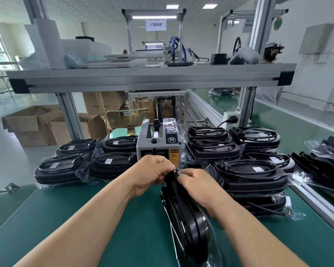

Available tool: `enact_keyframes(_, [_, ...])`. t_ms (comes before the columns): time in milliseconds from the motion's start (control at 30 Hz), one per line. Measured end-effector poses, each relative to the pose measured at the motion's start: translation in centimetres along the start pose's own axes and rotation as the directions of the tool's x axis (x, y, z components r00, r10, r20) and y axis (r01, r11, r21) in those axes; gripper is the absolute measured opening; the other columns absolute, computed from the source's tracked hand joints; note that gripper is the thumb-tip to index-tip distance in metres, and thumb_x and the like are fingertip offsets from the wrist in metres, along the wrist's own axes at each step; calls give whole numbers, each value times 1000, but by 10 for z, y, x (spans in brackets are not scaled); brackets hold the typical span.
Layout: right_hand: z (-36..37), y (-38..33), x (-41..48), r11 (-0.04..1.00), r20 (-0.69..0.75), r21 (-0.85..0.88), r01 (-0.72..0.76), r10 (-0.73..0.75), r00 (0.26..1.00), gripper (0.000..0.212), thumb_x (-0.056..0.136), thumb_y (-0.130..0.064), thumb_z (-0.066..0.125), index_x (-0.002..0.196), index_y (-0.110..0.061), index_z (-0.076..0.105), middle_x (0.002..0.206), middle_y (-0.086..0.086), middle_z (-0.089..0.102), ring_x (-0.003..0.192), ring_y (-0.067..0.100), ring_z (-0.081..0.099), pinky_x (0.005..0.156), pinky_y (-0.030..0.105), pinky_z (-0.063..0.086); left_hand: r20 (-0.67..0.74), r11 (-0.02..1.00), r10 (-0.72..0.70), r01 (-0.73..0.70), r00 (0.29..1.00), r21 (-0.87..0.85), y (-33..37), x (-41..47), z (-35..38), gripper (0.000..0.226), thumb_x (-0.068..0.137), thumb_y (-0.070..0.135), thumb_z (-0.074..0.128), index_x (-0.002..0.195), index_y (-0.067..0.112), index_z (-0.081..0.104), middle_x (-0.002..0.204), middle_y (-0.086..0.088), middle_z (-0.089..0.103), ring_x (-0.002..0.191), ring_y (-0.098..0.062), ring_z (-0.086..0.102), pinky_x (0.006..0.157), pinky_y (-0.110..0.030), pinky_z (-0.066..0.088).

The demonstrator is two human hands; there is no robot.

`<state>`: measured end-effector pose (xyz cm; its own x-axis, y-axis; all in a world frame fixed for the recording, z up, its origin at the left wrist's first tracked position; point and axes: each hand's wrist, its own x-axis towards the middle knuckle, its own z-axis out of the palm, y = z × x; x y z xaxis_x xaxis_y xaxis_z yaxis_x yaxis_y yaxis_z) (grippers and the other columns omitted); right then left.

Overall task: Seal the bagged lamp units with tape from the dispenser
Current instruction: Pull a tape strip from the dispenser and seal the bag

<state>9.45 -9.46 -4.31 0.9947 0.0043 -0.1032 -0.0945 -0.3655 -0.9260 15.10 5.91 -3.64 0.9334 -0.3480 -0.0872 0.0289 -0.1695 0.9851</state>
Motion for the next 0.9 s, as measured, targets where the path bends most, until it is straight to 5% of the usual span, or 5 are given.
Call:
enact_keyframes(100, [0,2,-3,996,40,87,-19,15,999,23,91,-22,52,88,-16,74,69,-2,64,63,13,58,61,27,46,7,999,-13,14,1000,-39,-1,-3,-2,20,92,9,63,73,15,61,55,7,50,48,-6,40,52,-18,44])
enact_keyframes(400, [6,8,-6,999,-17,25,44,-44,999,26,95,-29,51,91,-18,74,71,-4,65,64,10,57,60,26,47,-46,998,0,-3,999,-65,-4,-7,1,26,90,12,69,66,17,61,52,6,49,45,-4,42,50,-18,44])
enact_keyframes(667, [7,7,-6,998,-20,33,47,-46,999,25,95,-29,51,93,-18,73,77,8,70,70,17,60,75,44,56,-99,997,64,-66,993,-25,-2,-10,6,26,87,4,70,64,13,62,50,7,57,41,0,47,45,-13,40])
enact_keyframes(900, [6,8,-6,998,-23,31,55,-54,998,24,95,-27,50,95,-20,74,77,2,68,70,15,60,72,40,54,-113,997,74,-76,991,-12,-4,-8,7,24,87,3,70,66,11,62,55,6,60,44,-1,50,49,-16,44])
